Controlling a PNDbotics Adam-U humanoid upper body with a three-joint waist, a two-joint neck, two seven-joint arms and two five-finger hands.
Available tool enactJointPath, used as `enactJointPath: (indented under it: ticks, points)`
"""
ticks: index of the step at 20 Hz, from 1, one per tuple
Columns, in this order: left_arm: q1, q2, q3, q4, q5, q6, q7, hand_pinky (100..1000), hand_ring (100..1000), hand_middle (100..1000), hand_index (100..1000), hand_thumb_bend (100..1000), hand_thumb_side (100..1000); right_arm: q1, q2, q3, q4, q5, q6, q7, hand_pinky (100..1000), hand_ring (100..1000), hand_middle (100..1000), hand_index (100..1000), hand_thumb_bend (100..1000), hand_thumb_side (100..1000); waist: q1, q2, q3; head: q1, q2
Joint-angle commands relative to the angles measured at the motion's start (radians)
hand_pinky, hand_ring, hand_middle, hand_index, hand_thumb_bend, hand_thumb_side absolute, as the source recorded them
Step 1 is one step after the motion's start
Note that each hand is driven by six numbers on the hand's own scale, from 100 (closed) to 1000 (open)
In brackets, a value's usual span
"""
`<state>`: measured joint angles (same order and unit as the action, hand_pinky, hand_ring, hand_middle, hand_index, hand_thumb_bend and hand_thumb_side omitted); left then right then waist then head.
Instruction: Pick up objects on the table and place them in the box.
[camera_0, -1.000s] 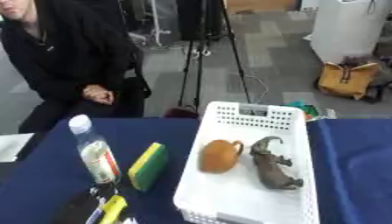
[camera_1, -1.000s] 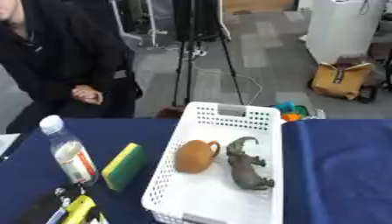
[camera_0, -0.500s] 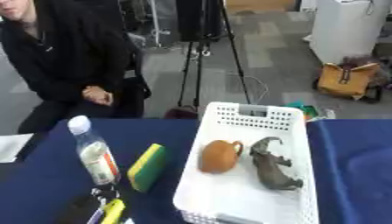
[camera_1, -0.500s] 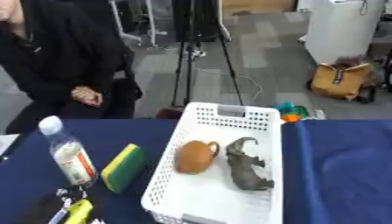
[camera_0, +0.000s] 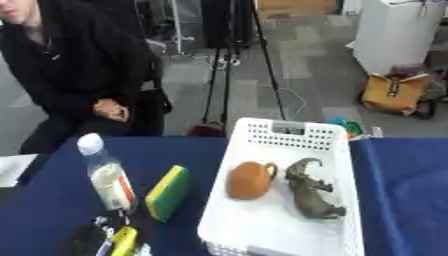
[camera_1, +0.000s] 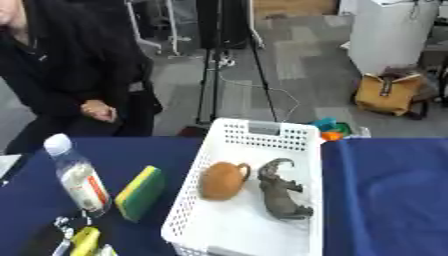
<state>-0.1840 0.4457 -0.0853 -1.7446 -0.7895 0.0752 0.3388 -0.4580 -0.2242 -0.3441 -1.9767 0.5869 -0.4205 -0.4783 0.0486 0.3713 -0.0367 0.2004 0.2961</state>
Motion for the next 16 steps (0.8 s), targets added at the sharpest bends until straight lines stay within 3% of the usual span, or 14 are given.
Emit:
enactJointPath:
  ticks: [1,2,7,16]
  points:
    - [-0.001,-0.004,-0.004,0.054,-0.021,-0.033,0.109,281,520,491,587,100,493,-0.015,-0.007,0.002,-0.023,-0.01,0.0,-0.007,452,392,317,470,100,945,-0.006,-0.012,-0.001,0.002,-0.013]
    - [-0.009,-0.007,-0.003,0.065,-0.029,-0.047,0.147,206,455,434,558,100,546,-0.016,-0.006,0.003,-0.023,-0.011,0.0,-0.007,453,391,317,469,100,944,-0.007,-0.012,-0.002,0.002,-0.014]
    - [-0.043,-0.029,-0.004,0.176,-0.081,-0.143,0.344,128,391,360,549,100,543,-0.024,-0.002,0.005,-0.023,-0.022,0.001,-0.015,453,390,316,469,100,944,-0.013,-0.011,-0.006,0.006,-0.017]
    - [-0.087,-0.046,-0.008,0.241,-0.167,-0.222,0.455,100,279,260,536,100,560,-0.03,0.001,0.008,-0.023,-0.034,0.005,-0.02,452,389,314,466,100,937,-0.019,-0.009,-0.01,0.01,-0.016]
